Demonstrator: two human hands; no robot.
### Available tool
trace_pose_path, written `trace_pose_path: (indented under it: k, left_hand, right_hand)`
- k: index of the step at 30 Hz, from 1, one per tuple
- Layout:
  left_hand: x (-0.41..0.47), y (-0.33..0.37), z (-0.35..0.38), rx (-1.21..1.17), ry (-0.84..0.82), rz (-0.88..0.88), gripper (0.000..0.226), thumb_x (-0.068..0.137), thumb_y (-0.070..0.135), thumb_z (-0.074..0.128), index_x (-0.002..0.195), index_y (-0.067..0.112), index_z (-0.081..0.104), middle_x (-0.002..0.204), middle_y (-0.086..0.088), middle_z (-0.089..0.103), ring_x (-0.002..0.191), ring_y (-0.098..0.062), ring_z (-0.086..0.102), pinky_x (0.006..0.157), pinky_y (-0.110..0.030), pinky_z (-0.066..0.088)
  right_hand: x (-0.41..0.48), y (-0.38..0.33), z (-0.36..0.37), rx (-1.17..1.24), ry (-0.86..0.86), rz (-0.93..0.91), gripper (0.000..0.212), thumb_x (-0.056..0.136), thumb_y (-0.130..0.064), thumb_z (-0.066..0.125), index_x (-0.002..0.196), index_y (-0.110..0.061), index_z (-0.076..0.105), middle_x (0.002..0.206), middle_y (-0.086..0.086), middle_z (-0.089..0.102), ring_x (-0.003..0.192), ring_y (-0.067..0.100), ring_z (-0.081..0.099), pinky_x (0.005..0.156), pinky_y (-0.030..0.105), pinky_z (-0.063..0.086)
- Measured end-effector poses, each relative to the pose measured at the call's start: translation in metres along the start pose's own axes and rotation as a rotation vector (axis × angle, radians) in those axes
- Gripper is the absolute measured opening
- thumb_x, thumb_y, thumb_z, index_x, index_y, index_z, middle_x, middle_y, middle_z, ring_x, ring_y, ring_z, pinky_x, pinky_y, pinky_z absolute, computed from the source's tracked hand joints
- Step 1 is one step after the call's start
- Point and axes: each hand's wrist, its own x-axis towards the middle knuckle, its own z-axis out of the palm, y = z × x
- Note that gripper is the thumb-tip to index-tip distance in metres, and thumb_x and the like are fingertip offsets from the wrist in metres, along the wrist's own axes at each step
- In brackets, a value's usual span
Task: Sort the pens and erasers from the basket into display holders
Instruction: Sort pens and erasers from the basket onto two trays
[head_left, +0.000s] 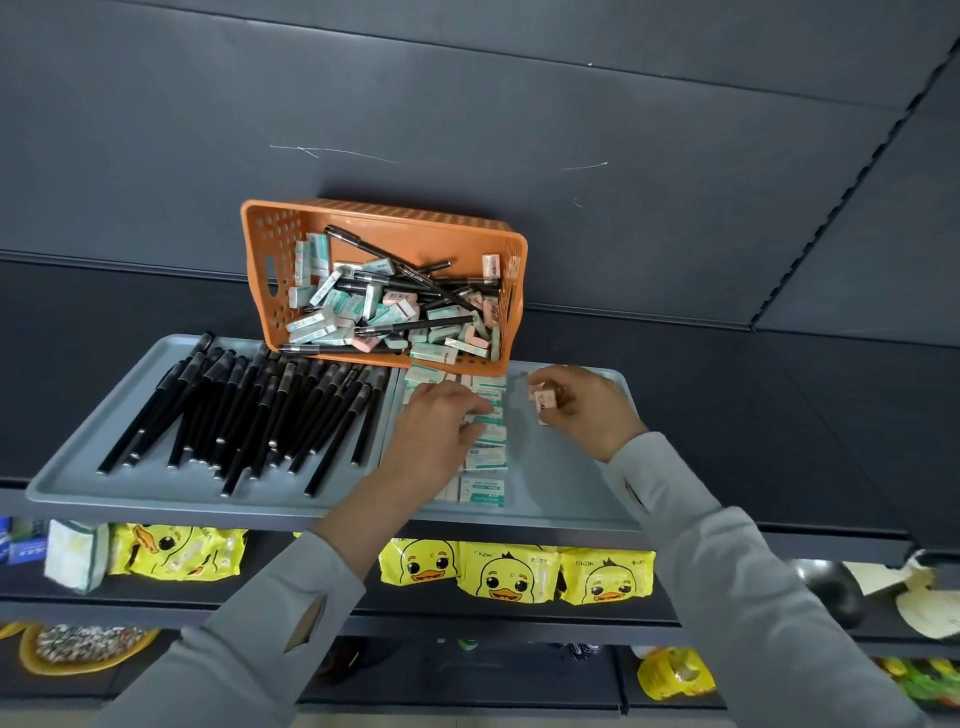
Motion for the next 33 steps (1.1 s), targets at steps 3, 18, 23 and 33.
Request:
trace_pose_path:
  k: [3,18,23,33]
  left_hand:
    - [-0.001,-0.001,0.002,0.036,0.004,0.014,0.025,0.087,0.012,0.068,0.111,0.018,0.071,0.114,-0.001,0.064,0.108,-0.023,0.05,0.094,-0.032,0.039]
    - [-0.003,-0.002,0.003,0.064,0.015,0.059,0.027,0.087,0.011,0.067,0.113,0.016,0.071,0.114,-0.003,0.064,0.107,-0.023,0.051,0.095,-0.033,0.04]
    - [-0.004,-0.003,0.003,0.053,0.024,0.052,0.027,0.085,0.009,0.069,0.111,0.016,0.071,0.113,-0.004,0.064,0.106,-0.024,0.052,0.092,-0.033,0.039]
    - [-0.002,-0.004,0.006,0.053,0.046,0.047,0.025,0.084,0.008,0.07,0.108,0.015,0.073,0.109,-0.004,0.065,0.102,-0.026,0.053,0.089,-0.031,0.039]
  right_hand:
    - [-0.003,0.003,0.006,-0.02,0.092,-0.006,0.029,0.081,-0.008,0.072,0.107,-0.022,0.068,0.103,0.0,0.064,0.083,0.016,0.063,0.086,0.034,0.053]
    - [-0.008,0.003,0.008,-0.338,0.105,-0.19,0.02,0.09,-0.011,0.063,0.107,-0.015,0.071,0.112,0.005,0.067,0.105,0.025,0.059,0.09,0.03,0.045]
    - [-0.008,0.016,-0.002,-0.227,0.212,-0.122,0.018,0.083,-0.007,0.069,0.099,-0.017,0.074,0.105,0.004,0.066,0.094,0.023,0.063,0.079,0.024,0.043]
    - [-0.02,0.039,-0.03,-0.274,0.071,0.11,0.016,0.08,-0.015,0.072,0.095,-0.02,0.07,0.098,0.001,0.069,0.085,0.018,0.062,0.079,0.026,0.048]
